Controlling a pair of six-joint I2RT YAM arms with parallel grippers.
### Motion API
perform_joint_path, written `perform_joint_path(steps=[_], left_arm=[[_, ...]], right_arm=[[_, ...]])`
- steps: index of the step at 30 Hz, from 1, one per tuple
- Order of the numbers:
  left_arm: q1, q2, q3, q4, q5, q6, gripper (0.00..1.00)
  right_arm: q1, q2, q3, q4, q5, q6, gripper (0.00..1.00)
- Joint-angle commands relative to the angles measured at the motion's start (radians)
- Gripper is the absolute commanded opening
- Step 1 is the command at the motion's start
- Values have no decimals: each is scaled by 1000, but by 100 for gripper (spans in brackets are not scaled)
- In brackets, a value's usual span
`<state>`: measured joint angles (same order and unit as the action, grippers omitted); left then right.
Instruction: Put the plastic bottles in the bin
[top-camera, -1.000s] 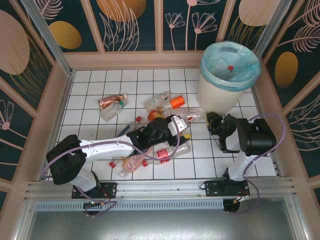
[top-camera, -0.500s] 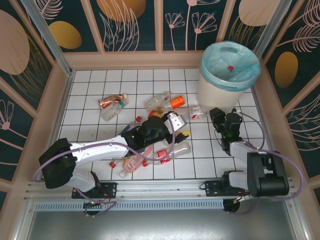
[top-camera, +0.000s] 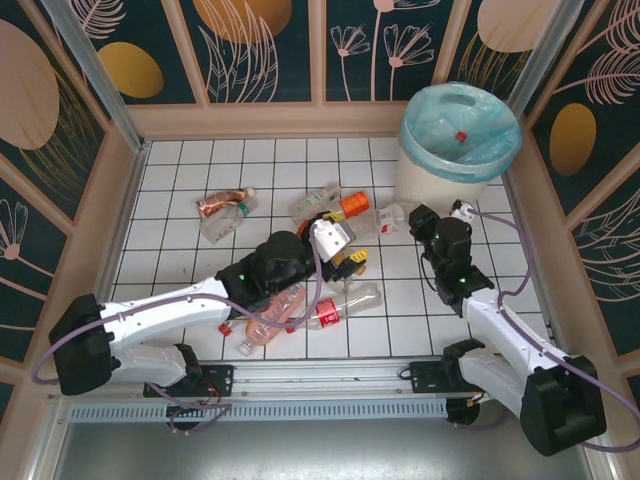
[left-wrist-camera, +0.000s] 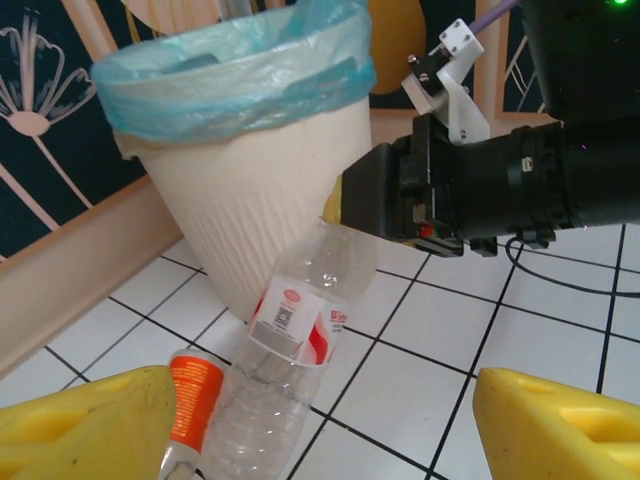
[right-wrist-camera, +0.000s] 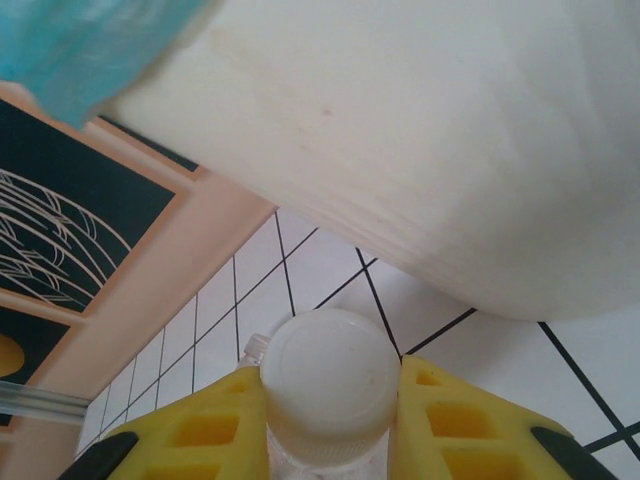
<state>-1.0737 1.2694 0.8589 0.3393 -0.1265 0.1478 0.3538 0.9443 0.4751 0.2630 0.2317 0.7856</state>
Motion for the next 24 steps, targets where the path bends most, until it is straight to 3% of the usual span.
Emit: perform_joint_path(steps=[1, 15, 24], left_arm=[[-5, -47, -22, -17, -50, 15, 78], [-5, -178, -37, -60, -154, -11, 78], [-5, -203, 2, -78, -215, -49, 78]], right_arm=[[52, -23, 69, -52, 136, -75, 27], [352, 14, 297, -104, 460, -327, 25], [519, 214, 718, -288, 606, -555, 25]])
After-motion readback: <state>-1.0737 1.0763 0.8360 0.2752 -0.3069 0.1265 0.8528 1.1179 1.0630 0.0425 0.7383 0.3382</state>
